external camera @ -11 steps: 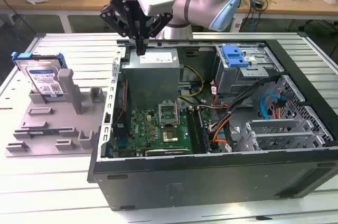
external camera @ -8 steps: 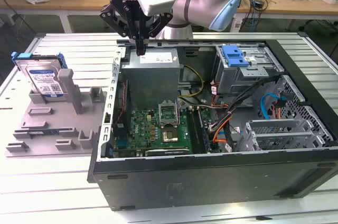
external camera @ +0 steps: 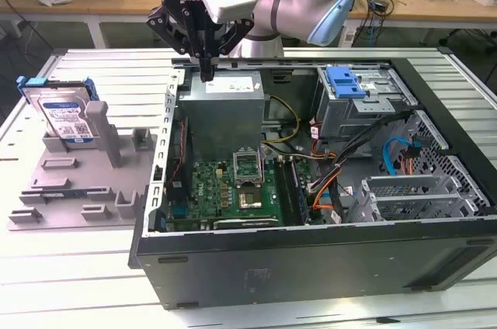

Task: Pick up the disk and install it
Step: 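Reach for the disk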

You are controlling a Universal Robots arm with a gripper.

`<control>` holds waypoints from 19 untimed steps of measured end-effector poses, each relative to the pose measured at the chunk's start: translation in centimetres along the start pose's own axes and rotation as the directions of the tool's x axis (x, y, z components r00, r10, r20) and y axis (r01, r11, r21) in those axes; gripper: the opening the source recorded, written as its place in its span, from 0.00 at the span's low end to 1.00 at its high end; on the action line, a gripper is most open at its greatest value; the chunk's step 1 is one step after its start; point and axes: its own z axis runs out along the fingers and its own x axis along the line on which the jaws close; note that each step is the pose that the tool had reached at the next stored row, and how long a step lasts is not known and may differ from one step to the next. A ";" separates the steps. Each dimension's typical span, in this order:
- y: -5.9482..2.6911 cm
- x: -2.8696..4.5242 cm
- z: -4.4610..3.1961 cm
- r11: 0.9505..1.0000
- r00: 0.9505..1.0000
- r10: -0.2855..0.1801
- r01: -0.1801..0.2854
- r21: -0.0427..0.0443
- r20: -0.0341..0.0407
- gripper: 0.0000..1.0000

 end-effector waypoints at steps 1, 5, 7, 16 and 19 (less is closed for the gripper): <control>0.00 0.00 0.00 1.000 1.000 0.000 0.000 0.000 0.000 0.11; 0.12 0.45 0.03 1.000 1.000 0.000 0.000 0.000 -0.001 0.11; 0.50 1.39 0.06 1.000 1.000 0.000 0.000 0.000 -0.001 0.11; 3.16 4.56 0.30 1.000 1.000 0.000 0.000 0.000 -0.005 0.11; 3.83 5.72 0.37 1.000 1.000 0.000 0.000 0.000 -0.005 0.11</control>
